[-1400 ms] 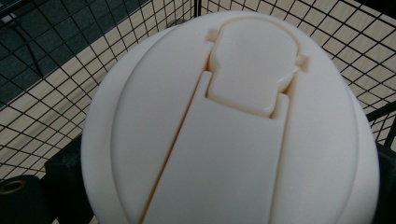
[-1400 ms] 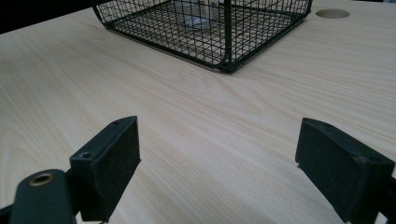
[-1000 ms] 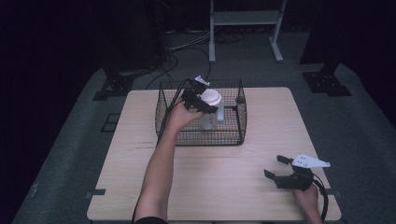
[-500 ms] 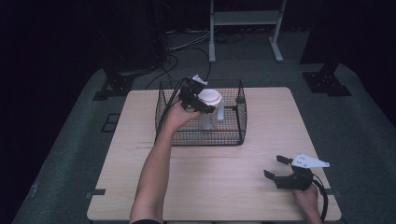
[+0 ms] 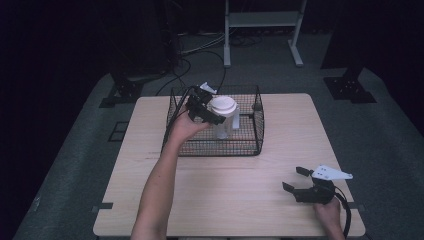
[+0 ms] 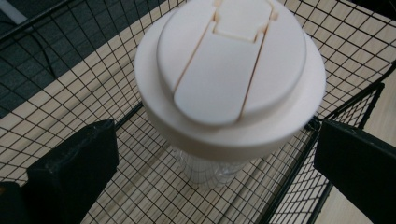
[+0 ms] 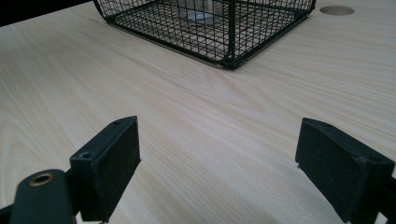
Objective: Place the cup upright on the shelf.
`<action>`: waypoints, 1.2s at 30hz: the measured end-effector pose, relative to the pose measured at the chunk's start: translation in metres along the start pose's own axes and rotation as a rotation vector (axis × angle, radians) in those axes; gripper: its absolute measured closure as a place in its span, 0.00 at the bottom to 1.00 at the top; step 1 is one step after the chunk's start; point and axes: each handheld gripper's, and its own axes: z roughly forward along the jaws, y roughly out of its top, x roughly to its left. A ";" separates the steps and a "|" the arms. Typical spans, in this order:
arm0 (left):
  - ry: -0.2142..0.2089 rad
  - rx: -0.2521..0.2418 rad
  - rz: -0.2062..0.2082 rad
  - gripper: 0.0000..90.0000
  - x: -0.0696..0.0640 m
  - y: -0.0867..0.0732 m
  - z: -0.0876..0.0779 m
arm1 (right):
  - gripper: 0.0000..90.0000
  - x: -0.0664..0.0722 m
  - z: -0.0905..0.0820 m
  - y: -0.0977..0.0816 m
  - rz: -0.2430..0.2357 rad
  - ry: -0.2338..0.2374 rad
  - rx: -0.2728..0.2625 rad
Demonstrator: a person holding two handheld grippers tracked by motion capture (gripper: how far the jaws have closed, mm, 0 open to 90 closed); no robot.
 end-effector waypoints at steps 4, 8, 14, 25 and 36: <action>-0.004 -0.008 -0.003 0.00 0.000 -0.010 -0.005 | 0.14 0.001 0.001 0.000 -0.006 -0.006 0.009; -0.006 -0.016 -0.010 0.00 0.002 -0.021 -0.011 | 0.14 0.002 0.001 0.000 -0.010 -0.013 0.013; -0.002 -0.020 -0.019 0.00 0.003 -0.034 -0.021 | 0.14 0.002 0.001 0.000 -0.005 -0.018 0.011; -0.008 -0.053 0.003 0.00 -0.004 -0.050 -0.037 | 0.14 0.002 0.001 0.000 -0.005 -0.026 0.016; -0.024 -0.082 0.018 0.00 -0.013 -0.069 -0.053 | 0.14 0.003 0.002 0.000 -0.007 -0.036 0.027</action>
